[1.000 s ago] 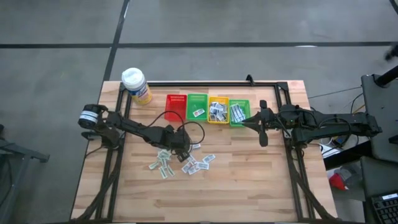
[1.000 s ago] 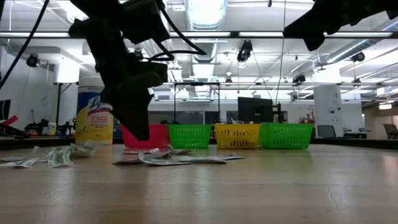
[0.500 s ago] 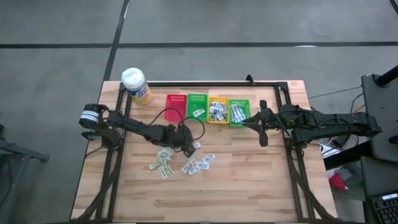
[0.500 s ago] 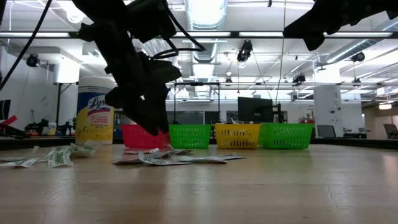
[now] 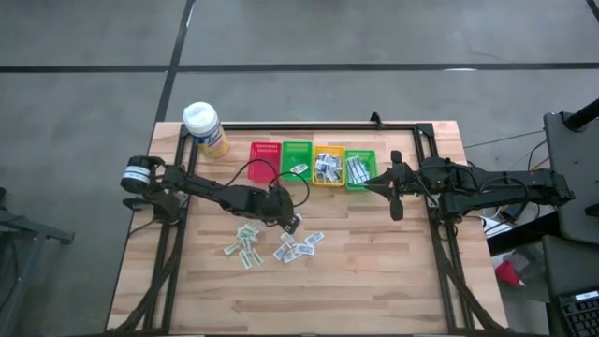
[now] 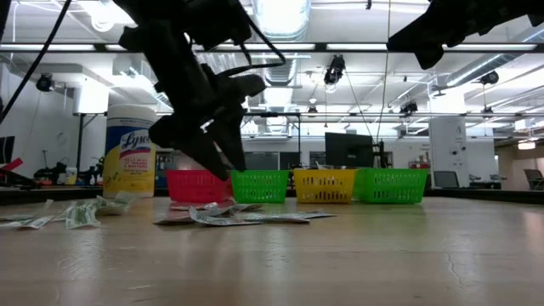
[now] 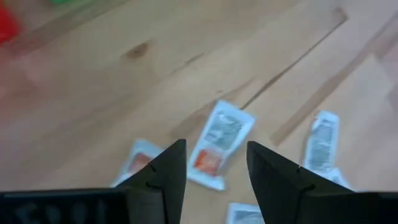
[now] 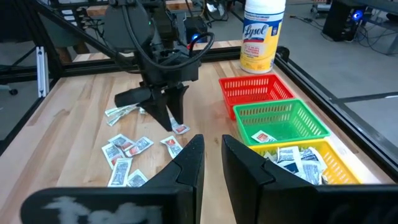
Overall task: Pick & Place First Aid Supplies
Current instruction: Put the orange ointment pack into the left green bin
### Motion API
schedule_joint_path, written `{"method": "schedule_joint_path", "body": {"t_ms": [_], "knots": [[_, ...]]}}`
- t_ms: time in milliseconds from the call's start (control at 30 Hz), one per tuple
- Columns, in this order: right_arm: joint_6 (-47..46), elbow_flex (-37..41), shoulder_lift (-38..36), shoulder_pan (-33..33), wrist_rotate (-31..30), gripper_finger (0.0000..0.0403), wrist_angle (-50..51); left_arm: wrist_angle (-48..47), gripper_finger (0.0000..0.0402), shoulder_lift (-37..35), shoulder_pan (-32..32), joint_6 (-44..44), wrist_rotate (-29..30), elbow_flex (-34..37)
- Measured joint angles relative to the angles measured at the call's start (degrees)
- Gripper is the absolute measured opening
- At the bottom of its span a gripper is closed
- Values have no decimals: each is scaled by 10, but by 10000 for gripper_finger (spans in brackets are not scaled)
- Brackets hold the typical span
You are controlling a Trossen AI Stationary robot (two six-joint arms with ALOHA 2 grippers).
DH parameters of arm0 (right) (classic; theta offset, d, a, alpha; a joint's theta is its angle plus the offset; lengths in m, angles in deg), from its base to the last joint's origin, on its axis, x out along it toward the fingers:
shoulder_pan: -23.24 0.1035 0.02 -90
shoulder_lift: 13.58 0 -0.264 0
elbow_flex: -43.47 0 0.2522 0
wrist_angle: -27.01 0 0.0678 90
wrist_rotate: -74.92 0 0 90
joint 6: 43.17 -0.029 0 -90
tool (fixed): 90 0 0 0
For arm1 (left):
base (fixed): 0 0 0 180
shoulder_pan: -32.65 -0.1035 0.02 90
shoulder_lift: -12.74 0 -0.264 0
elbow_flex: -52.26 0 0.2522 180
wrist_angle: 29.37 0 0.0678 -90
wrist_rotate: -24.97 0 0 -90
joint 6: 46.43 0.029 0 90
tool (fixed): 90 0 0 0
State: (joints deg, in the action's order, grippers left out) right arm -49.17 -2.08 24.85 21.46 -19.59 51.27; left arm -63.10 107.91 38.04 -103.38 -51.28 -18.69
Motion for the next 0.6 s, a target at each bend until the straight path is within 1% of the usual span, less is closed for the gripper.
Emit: {"method": "schedule_joint_path", "body": {"t_ms": [133,267,467,533,600], "knots": [[-2,0,0,0,0,52,0,1,161,1,0,4,-25,-18],[-3,0,0,0,0,52,0,6,161,-1,0,30,-23,-20],[0,0,0,0,0,52,0,47,161,-1,-1,-10,-17,-17],[1,0,0,0,0,52,0,38,161,-1,-6,-28,-17,-19],[3,0,0,0,0,52,0,10,161,-1,-11,-66,-12,-27]]}}
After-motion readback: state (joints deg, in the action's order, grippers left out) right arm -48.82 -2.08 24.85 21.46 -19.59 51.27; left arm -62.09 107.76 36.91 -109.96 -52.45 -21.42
